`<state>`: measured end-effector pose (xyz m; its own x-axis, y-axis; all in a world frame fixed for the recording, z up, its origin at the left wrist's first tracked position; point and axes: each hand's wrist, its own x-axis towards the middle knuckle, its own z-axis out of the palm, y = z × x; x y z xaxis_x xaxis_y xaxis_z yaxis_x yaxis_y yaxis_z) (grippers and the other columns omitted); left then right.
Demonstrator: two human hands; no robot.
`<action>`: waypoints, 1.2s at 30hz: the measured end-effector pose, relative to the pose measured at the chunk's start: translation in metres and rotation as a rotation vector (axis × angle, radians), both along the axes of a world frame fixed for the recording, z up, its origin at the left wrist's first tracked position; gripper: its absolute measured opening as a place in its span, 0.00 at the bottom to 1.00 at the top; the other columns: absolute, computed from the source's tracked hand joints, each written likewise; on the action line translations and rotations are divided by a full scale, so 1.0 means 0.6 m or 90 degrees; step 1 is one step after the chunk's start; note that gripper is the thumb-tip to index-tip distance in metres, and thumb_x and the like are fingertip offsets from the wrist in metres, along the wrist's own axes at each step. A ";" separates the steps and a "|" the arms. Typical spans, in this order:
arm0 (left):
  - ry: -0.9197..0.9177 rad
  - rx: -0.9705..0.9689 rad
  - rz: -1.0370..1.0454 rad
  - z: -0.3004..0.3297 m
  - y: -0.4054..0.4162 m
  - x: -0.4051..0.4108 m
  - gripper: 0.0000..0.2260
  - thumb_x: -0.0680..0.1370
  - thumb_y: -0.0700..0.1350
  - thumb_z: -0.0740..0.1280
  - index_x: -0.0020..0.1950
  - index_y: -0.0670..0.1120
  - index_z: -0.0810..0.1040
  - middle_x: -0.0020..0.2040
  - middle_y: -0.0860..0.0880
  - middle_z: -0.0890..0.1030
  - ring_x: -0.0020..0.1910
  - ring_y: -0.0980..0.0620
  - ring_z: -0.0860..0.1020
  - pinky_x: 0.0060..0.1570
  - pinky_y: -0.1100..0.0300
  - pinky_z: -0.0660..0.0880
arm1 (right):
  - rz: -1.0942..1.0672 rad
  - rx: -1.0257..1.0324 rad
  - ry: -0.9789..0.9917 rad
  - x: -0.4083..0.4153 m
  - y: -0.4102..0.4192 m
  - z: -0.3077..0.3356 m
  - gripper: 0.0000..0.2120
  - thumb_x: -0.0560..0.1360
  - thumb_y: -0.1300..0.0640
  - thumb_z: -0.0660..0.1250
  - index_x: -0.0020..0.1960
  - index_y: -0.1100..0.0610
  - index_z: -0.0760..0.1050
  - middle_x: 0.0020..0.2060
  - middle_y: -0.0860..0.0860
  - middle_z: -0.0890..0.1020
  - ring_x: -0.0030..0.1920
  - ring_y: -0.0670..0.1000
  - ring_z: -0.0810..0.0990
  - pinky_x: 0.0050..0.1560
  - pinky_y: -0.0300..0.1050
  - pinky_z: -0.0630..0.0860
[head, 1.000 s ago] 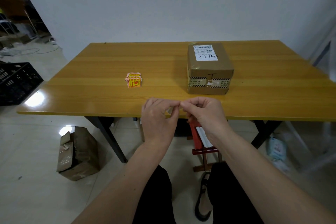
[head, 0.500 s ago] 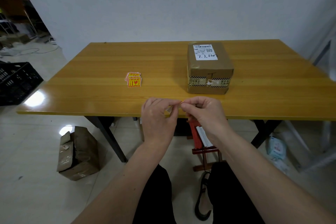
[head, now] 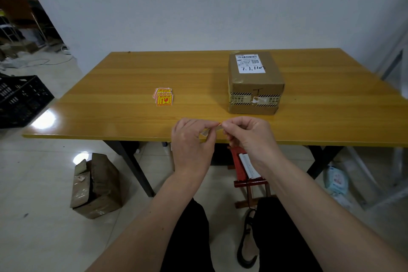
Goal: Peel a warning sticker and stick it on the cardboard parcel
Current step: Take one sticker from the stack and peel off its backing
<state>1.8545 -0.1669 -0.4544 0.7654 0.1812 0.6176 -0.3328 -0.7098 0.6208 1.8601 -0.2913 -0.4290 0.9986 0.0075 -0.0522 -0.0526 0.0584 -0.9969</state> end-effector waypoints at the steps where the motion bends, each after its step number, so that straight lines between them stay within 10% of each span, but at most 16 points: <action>1: 0.001 0.000 0.001 0.001 0.000 -0.001 0.06 0.68 0.38 0.75 0.41 0.48 0.84 0.37 0.51 0.84 0.41 0.48 0.79 0.46 0.45 0.76 | 0.002 -0.001 -0.004 0.001 0.000 0.000 0.07 0.72 0.62 0.71 0.35 0.57 0.80 0.27 0.49 0.79 0.26 0.42 0.75 0.28 0.35 0.74; 19: -0.025 0.000 0.003 0.003 0.004 -0.002 0.06 0.68 0.38 0.75 0.41 0.48 0.84 0.38 0.52 0.84 0.41 0.51 0.78 0.46 0.48 0.76 | 0.029 -0.006 -0.015 0.004 0.002 -0.003 0.05 0.72 0.64 0.70 0.38 0.58 0.79 0.28 0.48 0.80 0.28 0.42 0.76 0.31 0.37 0.75; 25: -0.005 -0.008 -0.002 -0.003 0.003 0.001 0.04 0.69 0.42 0.75 0.43 0.49 0.84 0.42 0.53 0.81 0.45 0.55 0.72 0.44 0.69 0.66 | 0.015 -0.033 -0.042 0.003 0.002 -0.006 0.04 0.72 0.64 0.70 0.38 0.59 0.79 0.30 0.54 0.75 0.28 0.44 0.74 0.30 0.36 0.73; 36: 0.222 -0.330 -0.164 0.022 -0.003 -0.015 0.07 0.73 0.41 0.71 0.43 0.53 0.84 0.39 0.56 0.84 0.42 0.61 0.82 0.42 0.72 0.75 | -0.032 -0.170 -0.123 0.006 0.000 -0.015 0.03 0.70 0.63 0.71 0.38 0.58 0.80 0.34 0.56 0.78 0.35 0.47 0.75 0.36 0.40 0.74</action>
